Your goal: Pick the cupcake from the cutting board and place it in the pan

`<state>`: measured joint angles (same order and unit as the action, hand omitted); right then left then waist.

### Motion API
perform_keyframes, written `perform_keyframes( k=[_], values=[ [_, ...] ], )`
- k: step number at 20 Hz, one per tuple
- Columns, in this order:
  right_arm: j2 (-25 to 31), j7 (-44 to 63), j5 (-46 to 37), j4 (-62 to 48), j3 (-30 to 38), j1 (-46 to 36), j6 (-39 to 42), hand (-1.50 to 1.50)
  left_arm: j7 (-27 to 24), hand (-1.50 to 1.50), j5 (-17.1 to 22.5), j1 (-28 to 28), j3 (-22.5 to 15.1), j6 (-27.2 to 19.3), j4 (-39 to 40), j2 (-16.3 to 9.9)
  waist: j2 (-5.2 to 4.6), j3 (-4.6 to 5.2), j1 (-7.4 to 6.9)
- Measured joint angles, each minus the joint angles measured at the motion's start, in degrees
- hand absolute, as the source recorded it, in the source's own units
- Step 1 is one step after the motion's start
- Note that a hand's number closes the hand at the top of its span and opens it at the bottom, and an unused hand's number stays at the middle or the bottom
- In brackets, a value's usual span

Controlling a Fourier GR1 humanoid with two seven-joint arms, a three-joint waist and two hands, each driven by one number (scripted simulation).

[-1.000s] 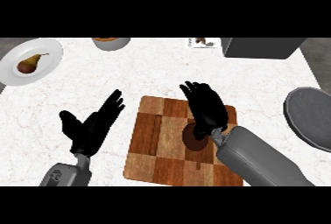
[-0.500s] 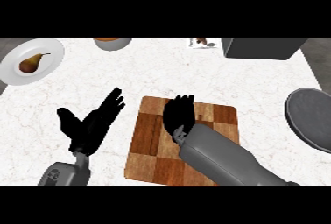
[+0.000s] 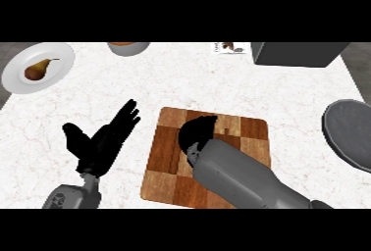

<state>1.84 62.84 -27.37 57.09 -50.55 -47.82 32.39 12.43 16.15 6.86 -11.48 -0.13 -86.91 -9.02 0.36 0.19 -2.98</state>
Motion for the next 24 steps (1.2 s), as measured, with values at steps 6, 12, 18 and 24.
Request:
perform_keyframes(
  k=[6,12,18,24],
  values=[
    [-0.4,2.2,2.3,-2.3,-4.0,-1.1,-0.7,-1.50,-0.3,0.00,-1.0,-0.6,-0.8,-0.9,-0.5,1.2,-0.17,-0.07,0.44],
    [-0.4,2.9,2.1,-3.9,-6.8,-2.3,0.6,-1.50,-0.1,0.00,-1.1,-1.7,-0.6,-1.1,-1.2,1.3,0.08,-0.06,1.29],
    [-0.5,2.7,2.0,-4.9,-6.9,-2.8,1.7,-1.50,-0.5,0.00,-0.8,-2.2,0.5,-0.3,-1.1,0.5,0.08,-0.07,1.86],
    [-0.8,2.0,-0.5,-5.8,-7.3,-1.3,1.9,1.50,-0.3,0.00,-0.5,-3.2,1.5,0.1,-1.9,0.0,0.27,-0.06,2.23]
  ],
)
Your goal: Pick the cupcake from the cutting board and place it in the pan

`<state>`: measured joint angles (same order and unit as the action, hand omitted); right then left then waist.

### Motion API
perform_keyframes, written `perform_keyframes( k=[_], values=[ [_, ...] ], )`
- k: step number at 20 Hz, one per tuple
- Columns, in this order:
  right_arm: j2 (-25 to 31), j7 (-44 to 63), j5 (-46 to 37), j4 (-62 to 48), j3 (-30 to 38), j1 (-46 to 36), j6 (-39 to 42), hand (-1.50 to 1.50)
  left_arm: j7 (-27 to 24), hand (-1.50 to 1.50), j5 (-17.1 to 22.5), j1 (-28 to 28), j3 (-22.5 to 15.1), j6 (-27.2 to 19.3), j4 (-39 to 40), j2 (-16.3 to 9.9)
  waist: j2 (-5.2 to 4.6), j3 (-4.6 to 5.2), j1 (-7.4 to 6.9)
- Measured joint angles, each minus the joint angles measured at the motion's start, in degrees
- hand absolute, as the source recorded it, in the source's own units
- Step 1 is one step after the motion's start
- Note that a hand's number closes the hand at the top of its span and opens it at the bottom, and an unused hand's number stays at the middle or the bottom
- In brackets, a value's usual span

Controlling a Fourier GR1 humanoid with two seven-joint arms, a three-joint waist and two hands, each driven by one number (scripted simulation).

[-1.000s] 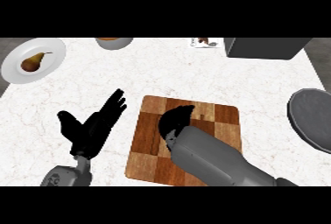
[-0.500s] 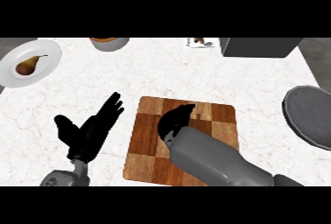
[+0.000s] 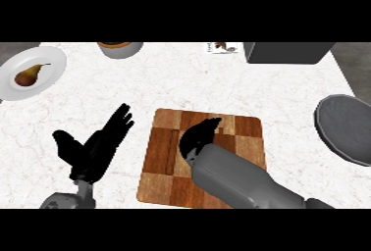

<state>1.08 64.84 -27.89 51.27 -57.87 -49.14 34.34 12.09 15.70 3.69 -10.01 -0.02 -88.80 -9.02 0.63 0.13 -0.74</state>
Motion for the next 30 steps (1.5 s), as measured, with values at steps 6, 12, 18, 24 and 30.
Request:
perform_keyframes(
  k=[6,12,18,24,30],
  values=[
    [0.1,-3.5,-4.6,0.4,-0.8,-0.2,1.5,1.50,-0.3,0.00,-0.6,0.0,0.0,0.1,0.1,0.7,0.02,0.01,0.23],
    [1.0,-7.6,-10.8,0.7,-2.0,0.0,3.5,1.50,0.4,0.00,-0.3,-0.7,0.7,0.7,-1.0,0.4,0.19,0.14,0.42],
    [5.2,-7.8,-15.2,9.1,0.5,5.4,-2.7,1.50,0.2,0.00,-0.7,-1.0,1.5,0.0,-0.5,0.7,0.61,0.10,2.26],
    [11.7,-9.5,-17.6,23.1,8.8,12.6,-20.6,1.50,-0.1,0.00,-0.4,-2.9,3.1,-0.9,-0.4,0.3,1.17,-0.26,6.06],
    [18.3,-8.2,-24.6,40.0,13.1,19.8,-36.0,1.50,-0.2,0.00,-0.1,-4.0,3.9,-1.0,-1.1,-0.1,1.16,-0.31,6.58]
  ],
)
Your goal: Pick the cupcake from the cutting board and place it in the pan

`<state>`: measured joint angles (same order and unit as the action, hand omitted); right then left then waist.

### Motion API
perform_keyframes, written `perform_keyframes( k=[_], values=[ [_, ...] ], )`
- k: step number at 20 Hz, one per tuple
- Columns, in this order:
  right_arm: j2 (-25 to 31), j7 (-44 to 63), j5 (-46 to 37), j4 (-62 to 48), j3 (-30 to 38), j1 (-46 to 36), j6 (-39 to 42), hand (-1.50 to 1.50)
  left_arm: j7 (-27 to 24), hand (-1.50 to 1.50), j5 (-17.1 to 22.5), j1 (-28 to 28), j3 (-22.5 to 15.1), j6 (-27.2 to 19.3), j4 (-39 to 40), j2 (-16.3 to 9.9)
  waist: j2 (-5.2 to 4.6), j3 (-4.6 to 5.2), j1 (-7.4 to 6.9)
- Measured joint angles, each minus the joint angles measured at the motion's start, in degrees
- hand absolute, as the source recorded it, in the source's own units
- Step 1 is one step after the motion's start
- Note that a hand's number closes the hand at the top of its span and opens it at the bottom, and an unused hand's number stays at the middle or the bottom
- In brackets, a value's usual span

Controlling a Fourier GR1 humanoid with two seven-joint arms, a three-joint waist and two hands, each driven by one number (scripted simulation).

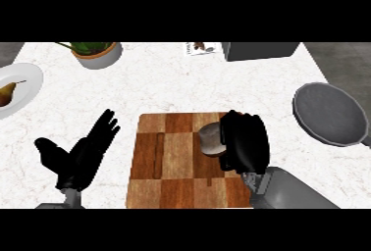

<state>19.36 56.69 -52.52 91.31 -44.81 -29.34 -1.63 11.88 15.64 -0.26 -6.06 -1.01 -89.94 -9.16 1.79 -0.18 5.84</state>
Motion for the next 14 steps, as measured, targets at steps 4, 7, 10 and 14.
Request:
perform_keyframes(
  k=[4,7,10,14],
  values=[
    [3.1,0.1,-1.7,11.4,4.1,7.3,-8.4,1.50,0.4,0.00,0.1,0.0,-0.2,-0.1,-0.9,0.3,-0.38,-0.01,-0.49],
    [5.8,-1.7,-1.4,18.6,7.5,14.4,-14.8,1.50,0.3,0.00,-0.3,0.5,-0.7,0.0,-0.7,0.5,-0.83,0.00,-1.24],
    [9.3,-5.6,1.8,23.0,11.9,22.2,-20.9,1.50,1.1,0.00,-0.5,1.7,-1.1,0.1,-1.2,0.6,-1.23,0.01,-2.46],
    [13.2,-14.3,9.0,21.3,19.0,29.9,-29.0,1.50,1.8,0.00,-0.5,2.9,-1.6,1.0,-1.0,0.7,-1.60,0.03,-4.00]
  ],
)
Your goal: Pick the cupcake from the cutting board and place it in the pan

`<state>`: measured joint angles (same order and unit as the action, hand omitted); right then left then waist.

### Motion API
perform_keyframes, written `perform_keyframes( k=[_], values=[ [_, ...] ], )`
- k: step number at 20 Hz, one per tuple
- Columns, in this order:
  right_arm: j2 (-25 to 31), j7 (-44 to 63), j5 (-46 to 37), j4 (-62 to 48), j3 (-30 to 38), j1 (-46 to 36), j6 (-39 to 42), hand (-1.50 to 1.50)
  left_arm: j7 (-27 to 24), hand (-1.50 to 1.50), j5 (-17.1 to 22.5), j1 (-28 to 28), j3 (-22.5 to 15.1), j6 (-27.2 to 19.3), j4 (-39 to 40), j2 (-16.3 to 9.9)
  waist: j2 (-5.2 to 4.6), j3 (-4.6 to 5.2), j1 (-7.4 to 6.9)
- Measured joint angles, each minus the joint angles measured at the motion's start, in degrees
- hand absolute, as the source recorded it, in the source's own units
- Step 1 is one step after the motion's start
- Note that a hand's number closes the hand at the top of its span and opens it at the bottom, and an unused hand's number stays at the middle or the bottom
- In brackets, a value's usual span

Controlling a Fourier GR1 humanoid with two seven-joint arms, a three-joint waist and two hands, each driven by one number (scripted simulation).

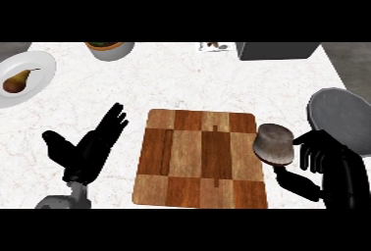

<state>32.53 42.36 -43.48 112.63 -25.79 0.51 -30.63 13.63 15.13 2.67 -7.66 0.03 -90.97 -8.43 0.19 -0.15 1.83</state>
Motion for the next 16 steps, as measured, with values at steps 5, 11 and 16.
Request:
perform_keyframes(
  k=[5,11,16],
  values=[
    [1.8,-11.6,5.0,-11.0,6.7,1.9,-5.3,1.50,-0.8,0.00,-0.7,0.5,-0.4,0.9,1.1,0.5,-0.22,0.06,-1.32],
    [0.4,-22.6,9.0,-27.3,14.1,-3.8,-9.8,1.50,-0.7,0.00,-1.2,0.6,-0.8,1.2,1.4,1.5,-0.32,0.07,-2.12],
    [-0.2,-33.0,14.3,-42.3,21.7,-9.9,-14.6,1.50,-0.8,0.00,-1.1,1.5,-0.4,1.7,2.2,1.7,-0.50,0.01,-2.60]
  ],
)
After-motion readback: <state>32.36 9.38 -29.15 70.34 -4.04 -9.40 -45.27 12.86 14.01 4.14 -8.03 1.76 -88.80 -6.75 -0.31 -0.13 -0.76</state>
